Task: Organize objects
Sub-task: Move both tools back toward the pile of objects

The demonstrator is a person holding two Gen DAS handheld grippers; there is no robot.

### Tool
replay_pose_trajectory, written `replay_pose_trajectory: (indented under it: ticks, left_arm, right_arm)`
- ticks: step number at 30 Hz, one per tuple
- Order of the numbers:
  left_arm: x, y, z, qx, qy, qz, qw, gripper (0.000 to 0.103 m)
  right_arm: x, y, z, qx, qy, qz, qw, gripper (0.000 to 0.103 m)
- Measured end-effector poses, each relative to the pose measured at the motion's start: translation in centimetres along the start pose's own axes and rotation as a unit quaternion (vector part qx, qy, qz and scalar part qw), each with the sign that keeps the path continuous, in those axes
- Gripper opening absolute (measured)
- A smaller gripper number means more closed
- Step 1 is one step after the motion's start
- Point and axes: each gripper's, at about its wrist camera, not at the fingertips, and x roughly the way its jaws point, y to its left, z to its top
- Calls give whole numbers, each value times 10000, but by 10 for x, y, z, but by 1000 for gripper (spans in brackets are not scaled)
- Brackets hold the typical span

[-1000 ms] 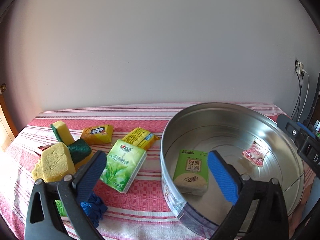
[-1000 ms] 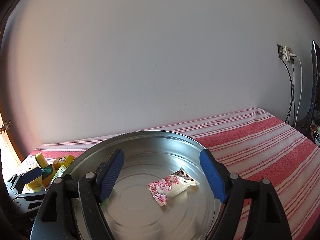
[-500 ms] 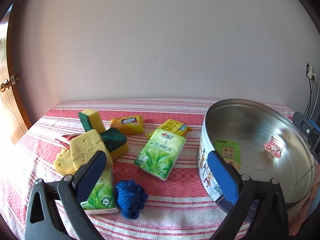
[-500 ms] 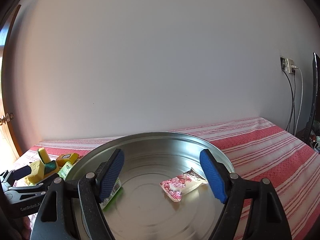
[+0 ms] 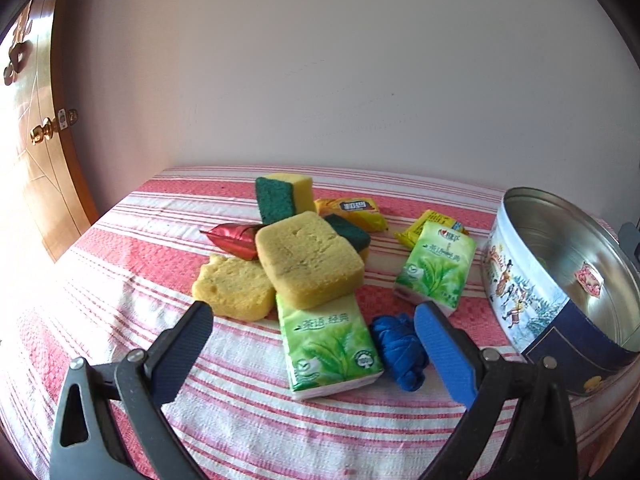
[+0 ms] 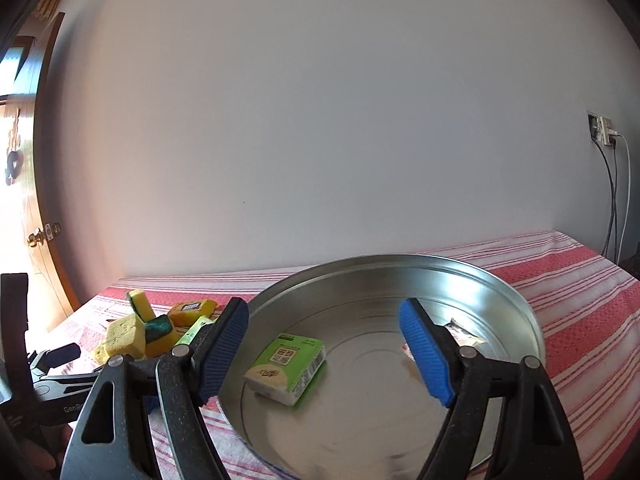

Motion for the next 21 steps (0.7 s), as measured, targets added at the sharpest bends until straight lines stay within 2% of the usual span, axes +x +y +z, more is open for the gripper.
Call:
replay_pose_trajectory:
  ticks: [4,8,12,15,18,20,21]
  left_arm:
    - [-2,26,-3,-157,109,154,9997,102]
    - [5,54,-4,-333,242,347,9985,102]
    - [10,77,-8,-587,391,361,9969,102]
    - [12,84,-9,-664,473,394,9959,102]
    - [15,89,-10,-592,555,397,9959,102]
    - [15,90,-10,-578,574,406,9959,102]
    - [15,91,-11,-587,582,399,9958,102]
  right_arm:
    - [1,32,-5,-178,124,430,9988,80]
    - [8,65,-14,-386,434,854,9947,80]
    - [17,98,-25,-809,728,1010,9889,80]
    - [33,115,-32,-977,1190,1035,9826,79]
    - [53,125,-38,-872,1698,1191,9744,73]
    - [67,134,-45,-923,2035,1210,9672,63]
    - [73,137,-47,-955,2182,1199,9638,62]
